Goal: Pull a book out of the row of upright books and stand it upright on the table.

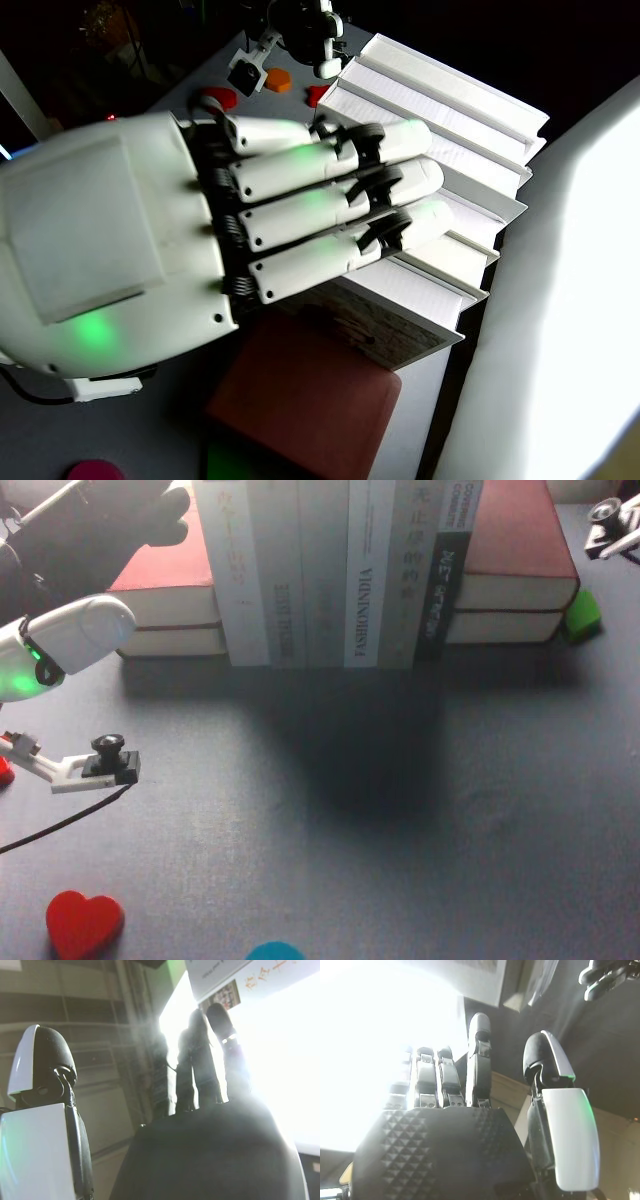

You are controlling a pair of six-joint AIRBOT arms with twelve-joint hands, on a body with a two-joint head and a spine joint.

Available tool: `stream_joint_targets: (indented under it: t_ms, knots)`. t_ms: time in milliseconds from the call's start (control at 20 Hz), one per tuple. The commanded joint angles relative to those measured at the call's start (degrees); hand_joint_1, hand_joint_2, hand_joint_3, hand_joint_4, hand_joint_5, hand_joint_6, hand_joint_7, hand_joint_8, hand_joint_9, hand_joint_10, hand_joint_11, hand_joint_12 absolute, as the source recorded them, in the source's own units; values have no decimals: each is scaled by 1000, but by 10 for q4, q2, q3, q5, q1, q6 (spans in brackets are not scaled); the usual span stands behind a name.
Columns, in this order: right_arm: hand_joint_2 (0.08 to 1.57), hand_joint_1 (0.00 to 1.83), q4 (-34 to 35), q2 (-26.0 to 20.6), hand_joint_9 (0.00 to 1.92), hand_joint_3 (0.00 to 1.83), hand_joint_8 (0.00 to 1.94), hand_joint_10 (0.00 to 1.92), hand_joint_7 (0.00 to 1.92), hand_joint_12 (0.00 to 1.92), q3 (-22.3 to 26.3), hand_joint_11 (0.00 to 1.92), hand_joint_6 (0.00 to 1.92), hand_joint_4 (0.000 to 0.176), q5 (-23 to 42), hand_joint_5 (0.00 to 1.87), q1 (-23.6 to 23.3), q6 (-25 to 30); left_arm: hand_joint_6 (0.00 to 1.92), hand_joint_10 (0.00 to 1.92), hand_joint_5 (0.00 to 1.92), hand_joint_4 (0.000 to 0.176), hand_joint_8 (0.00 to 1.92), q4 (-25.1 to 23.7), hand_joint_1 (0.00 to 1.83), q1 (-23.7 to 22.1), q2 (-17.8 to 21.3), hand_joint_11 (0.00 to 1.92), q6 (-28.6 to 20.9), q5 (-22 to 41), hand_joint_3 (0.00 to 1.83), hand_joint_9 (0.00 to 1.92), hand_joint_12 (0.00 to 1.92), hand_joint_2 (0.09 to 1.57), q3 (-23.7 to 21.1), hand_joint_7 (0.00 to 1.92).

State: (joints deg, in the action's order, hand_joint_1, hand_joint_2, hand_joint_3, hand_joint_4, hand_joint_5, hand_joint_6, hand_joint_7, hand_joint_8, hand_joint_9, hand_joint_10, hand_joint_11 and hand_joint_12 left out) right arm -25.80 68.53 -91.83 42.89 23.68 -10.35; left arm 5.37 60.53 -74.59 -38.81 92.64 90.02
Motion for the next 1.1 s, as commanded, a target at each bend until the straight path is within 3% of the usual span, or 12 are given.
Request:
stream_joint_targets:
  t_ms: [0,50,100,150,300,450,600,650,750,850,1000,1050]
  knots:
    - [1246,508,24,6,0,4,0,0,0,0,-4,1,16,116,46,602,-12,3,3,5,383,13,9,16,907,-2,0,0,-5,65,0,390,1065,963,-1,315]
    - [1255,430,20,14,0,8,0,0,0,0,-8,0,10,111,39,593,-12,3,1,4,380,15,1,16,918,-3,0,0,-5,66,0,388,1059,960,-1,295]
    - [1259,339,16,18,0,9,0,0,0,0,-10,0,10,129,33,596,-12,3,1,1,381,16,3,16,921,-3,0,0,-5,66,0,382,1030,960,-2,303]
    - [1259,339,10,21,0,9,0,0,0,0,-10,0,10,129,26,596,-12,4,1,1,381,16,3,16,921,-3,0,0,-5,65,0,382,1030,960,-2,303]
    - [1237,44,-7,25,0,0,0,0,0,0,-11,0,15,122,16,617,-12,9,13,4,421,10,7,16,899,-2,-2,0,-5,65,0,390,1079,962,-1,307]
    - [1165,0,-19,25,0,0,0,0,0,0,-8,0,19,67,12,649,-12,14,7,9,428,9,13,16,857,-1,-3,0,-5,65,0,412,1058,952,-2,366]
    - [1163,0,-34,18,0,0,0,0,0,0,4,0,4,57,9,623,-12,16,0,0,403,9,3,18,872,4,-3,0,-5,65,0,394,987,946,-4,358]
    - [1198,0,-41,9,0,0,0,0,0,0,15,0,0,22,9,594,-12,16,5,0,424,6,1,21,881,7,-3,0,-5,66,4,389,1021,962,-5,349]
    - [1191,0,-58,5,0,0,0,0,0,0,42,0,0,15,9,586,-12,16,6,2,427,8,0,25,891,14,-4,0,-5,67,1,394,1025,958,-8,344]
    - [1184,162,-78,-11,0,0,0,0,0,0,69,0,1,0,10,519,-12,14,4,4,431,18,0,29,859,22,-3,0,-5,67,0,402,1081,937,-12,323]
    - [1141,42,-100,-66,0,0,0,0,0,0,128,0,19,0,18,508,-11,-8,0,0,412,20,0,32,892,26,-4,0,-5,67,3,369,1060,953,-14,275]
    - [1118,32,-102,-79,0,0,0,0,0,0,146,0,18,18,22,507,-9,-17,5,4,426,27,5,33,901,27,-5,0,-5,67,0,373,1078,945,-15,288]
